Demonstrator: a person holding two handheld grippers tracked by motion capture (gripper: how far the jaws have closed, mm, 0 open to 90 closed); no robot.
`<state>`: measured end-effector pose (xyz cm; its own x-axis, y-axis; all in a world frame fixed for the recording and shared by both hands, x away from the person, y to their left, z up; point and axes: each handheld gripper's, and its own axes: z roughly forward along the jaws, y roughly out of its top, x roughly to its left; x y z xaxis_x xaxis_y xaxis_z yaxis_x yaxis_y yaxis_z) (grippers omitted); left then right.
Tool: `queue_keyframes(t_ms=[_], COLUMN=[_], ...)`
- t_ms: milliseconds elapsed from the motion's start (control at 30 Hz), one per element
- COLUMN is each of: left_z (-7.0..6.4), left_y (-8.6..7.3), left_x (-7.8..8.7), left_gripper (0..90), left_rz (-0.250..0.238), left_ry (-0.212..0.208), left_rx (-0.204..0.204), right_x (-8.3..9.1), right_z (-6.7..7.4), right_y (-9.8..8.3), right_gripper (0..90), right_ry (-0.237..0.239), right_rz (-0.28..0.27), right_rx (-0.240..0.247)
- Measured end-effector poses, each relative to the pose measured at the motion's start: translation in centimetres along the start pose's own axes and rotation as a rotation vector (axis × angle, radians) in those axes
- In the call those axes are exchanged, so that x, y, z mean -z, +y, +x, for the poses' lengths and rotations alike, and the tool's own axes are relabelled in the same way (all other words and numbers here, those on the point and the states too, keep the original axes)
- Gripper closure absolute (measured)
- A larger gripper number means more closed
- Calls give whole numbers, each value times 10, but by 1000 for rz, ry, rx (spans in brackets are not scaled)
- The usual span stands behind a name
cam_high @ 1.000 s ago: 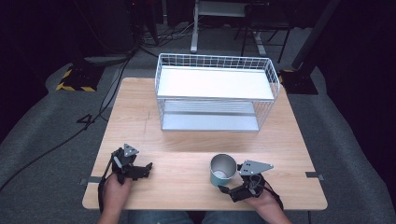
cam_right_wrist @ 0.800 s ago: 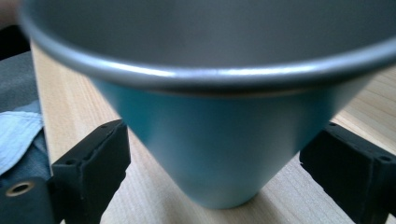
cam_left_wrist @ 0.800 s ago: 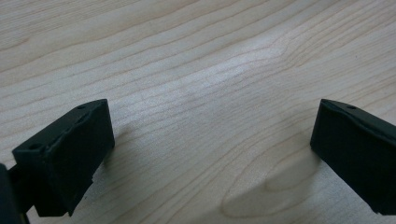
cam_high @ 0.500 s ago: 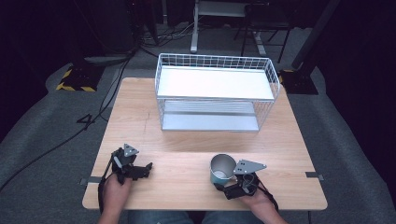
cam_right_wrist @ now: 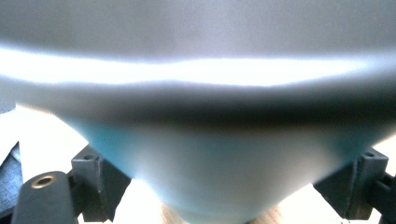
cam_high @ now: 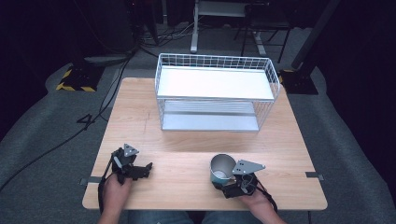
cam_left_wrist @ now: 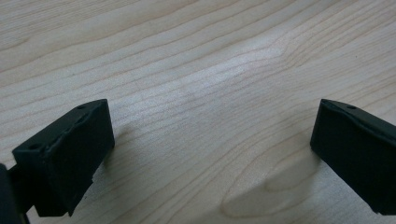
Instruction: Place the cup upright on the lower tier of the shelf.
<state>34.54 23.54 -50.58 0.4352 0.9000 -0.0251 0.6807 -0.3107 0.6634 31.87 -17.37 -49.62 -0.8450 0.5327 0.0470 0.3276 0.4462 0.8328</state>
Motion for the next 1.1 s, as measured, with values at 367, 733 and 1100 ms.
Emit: queue_keyframes(t_ms=[367,733,1100], left_z=[0,0,0], left_y=[0,0,0], left_x=[0,0,0], left_gripper=[1,1,1], left_rz=[0,0,0], left_ry=[0,0,0], left_rx=[0,1,0], right_x=[-1,4,8], right_z=[1,4,1], right_y=[1,9,23], right_gripper=[223,225,226], right_ry=[7,20,23], right_rz=[0,-15,-64], right_rx=[12,37,23])
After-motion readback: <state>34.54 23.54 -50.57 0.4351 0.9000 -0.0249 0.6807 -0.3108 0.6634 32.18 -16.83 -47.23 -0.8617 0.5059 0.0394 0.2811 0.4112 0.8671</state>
